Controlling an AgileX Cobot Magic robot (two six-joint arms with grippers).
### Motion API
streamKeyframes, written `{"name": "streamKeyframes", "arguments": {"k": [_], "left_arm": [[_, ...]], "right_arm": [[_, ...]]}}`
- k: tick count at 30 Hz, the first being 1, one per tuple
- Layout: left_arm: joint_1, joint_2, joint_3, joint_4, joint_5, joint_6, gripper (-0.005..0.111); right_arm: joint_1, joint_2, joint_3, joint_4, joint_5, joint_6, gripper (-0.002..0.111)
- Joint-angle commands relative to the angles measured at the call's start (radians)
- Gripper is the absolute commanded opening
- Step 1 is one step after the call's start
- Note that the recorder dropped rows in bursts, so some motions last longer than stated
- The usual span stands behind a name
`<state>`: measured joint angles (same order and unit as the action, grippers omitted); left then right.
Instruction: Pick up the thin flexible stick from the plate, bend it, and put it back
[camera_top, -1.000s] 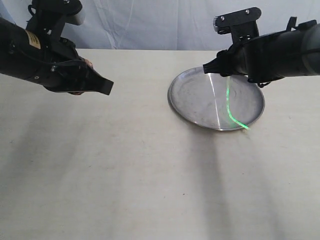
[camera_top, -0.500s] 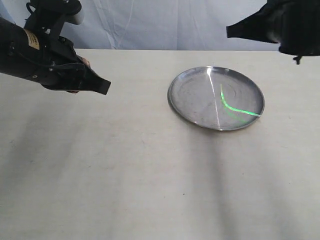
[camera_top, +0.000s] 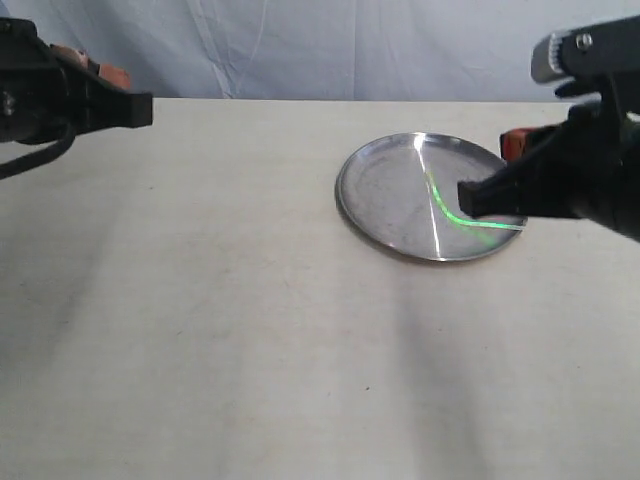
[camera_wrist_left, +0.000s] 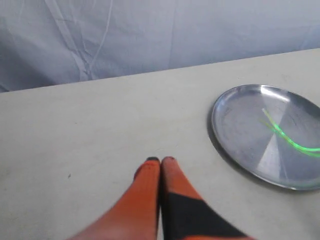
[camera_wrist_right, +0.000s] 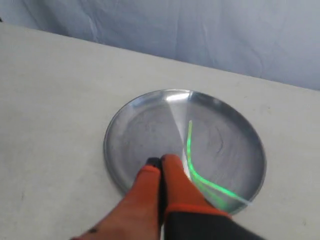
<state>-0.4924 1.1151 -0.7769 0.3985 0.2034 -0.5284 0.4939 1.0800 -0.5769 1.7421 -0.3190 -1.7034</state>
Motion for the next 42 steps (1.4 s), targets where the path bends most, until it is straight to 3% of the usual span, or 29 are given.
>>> {"name": "streamKeyframes", "arguments": {"k": [1,4,18,20,23,26,29,34,37,42], "left_arm": [[0.001,-0.027,0.069,-0.021,-0.003,-0.013,0.0],[0.001,-0.027,0.081,-0.103,0.042,-0.013,0.0],[0.001,-0.027,0.081,-0.103,0.051,-0.013,0.0],[0.001,-0.029,0.081,-0.103,0.051,-0.013,0.0],[0.001,-0.029,0.081,-0.099,0.049,-0.013,0.0],[0.001,-0.029,0.081,-0.099,0.049,-0.013,0.0],[0.001,-0.029,0.081,-0.099,0.049,-0.013,0.0],[0.001,-0.029,0.081,-0.099,0.049,-0.013,0.0],[0.001,-0.029,0.081,-0.099,0.049,-0.013,0.0],[0.001,-0.029,0.081,-0.099,0.047,-0.013,0.0]], "right_arm": [[0.018,-0.087,0.096,0.002,0.033,0.021,-0.001],[0.018,-0.116,0.113,0.002,0.015,0.021,-0.001],[0.002,-0.196,0.115,0.002,0.009,0.015,-0.001],[-0.053,-0.264,0.123,0.002,0.019,0.039,-0.001],[-0.239,-0.424,0.167,0.002,0.16,0.175,-0.001],[-0.387,-0.576,0.234,0.002,0.291,0.189,-0.001],[-0.437,-0.668,0.288,0.002,0.305,0.189,-0.001],[-0.437,-0.752,0.373,0.002,0.281,0.195,-0.001],[-0.437,-0.758,0.408,-0.264,0.292,0.405,-0.001],[-0.437,-0.777,0.413,-1.043,0.384,1.087,-0.001]]}}
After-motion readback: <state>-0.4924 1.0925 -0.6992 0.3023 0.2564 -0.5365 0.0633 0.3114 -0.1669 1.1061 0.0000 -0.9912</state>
